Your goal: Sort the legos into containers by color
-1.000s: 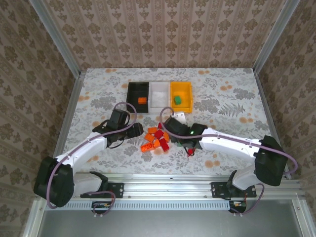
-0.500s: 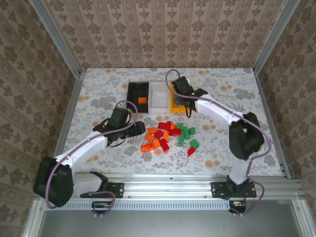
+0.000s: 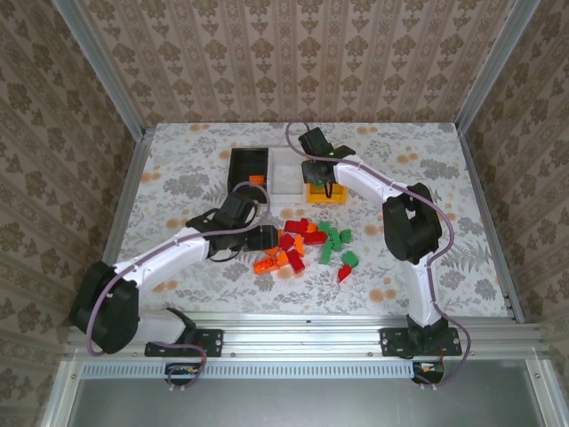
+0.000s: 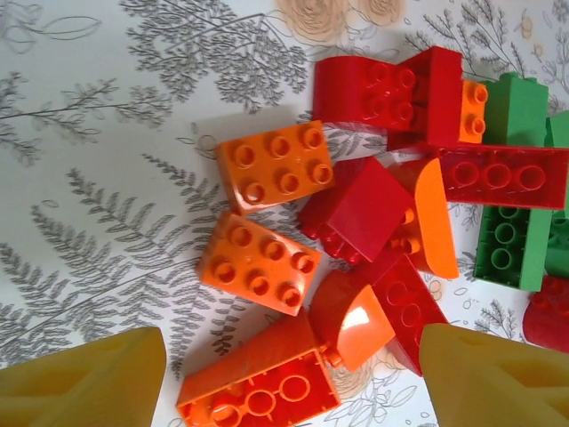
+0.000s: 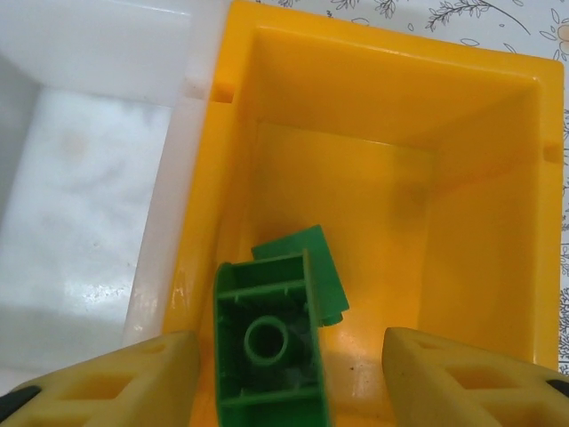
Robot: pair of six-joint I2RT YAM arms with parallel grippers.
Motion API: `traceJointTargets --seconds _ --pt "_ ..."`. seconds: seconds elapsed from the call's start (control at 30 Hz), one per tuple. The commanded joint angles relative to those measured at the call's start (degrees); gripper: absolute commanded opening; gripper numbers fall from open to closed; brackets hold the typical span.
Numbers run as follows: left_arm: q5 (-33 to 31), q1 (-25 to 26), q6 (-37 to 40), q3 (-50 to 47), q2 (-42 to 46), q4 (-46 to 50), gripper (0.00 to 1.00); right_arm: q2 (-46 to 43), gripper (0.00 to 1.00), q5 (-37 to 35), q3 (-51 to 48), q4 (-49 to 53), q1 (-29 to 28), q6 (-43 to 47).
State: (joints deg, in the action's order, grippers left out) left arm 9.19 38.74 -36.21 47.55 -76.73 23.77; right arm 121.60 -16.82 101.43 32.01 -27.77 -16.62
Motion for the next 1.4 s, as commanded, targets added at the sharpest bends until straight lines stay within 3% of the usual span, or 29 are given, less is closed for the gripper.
traceJointTargets --seconds 0.0,0.13,0.3,0.43,0.53,0.63,0.73,0.9,1.07,1.37 --pt "-0.2 2.8 2.2 4.6 -2.3 3.3 0.77 -4.0 0.59 0.3 1.3 2.5 0.4 1.2" --pt "-2.2 6.8 3.5 8.3 -6.2 4.5 0.72 -13.1 0.59 0.4 -5.7 0.4 0.4 0.5" --pt "-5.2 13.7 9.7 16.2 -12.3 5.3 0.66 -28.3 0.59 -0.1 -21.8 -2.8 1.1 -4.1" --pt "-4.3 15.0 9.0 21.3 -16.2 9.2 0.63 -38.8 0.57 1.2 -33.8 -2.8 1.7 -8.3" --pt "-5.4 16.6 0.0 21.0 -16.3 11.4 0.62 -47.6 0.56 0.8 -43.0 -1.9 1.7 -11.5" --pt "-9.2 21.5 -13.5 15.7 -14.2 7.1 0.63 -54.6 0.56 0.2 -51.3 -2.5 1.7 -13.4" --pt "-12.2 25.1 -25.2 12.9 -14.6 3.3 0.64 -57.8 0.57 -0.4 -55.2 -2.4 1.8 -12.8" --pt "-16.8 27.9 -37.0 13.3 -17.1 5.4 0.65 -58.8 0.58 1.1 -56.3 -1.9 1.8 -11.7" --pt "-19.2 27.6 -42.4 13.9 -20.7 6.6 0.65 -61.2 0.59 1.3 -56.8 -2.0 1.8 -10.6" --pt "-21.0 26.8 -44.1 19.6 -26.7 11.8 0.60 -64.6 0.59 2.3 -58.2 -1.8 1.9 -9.7"
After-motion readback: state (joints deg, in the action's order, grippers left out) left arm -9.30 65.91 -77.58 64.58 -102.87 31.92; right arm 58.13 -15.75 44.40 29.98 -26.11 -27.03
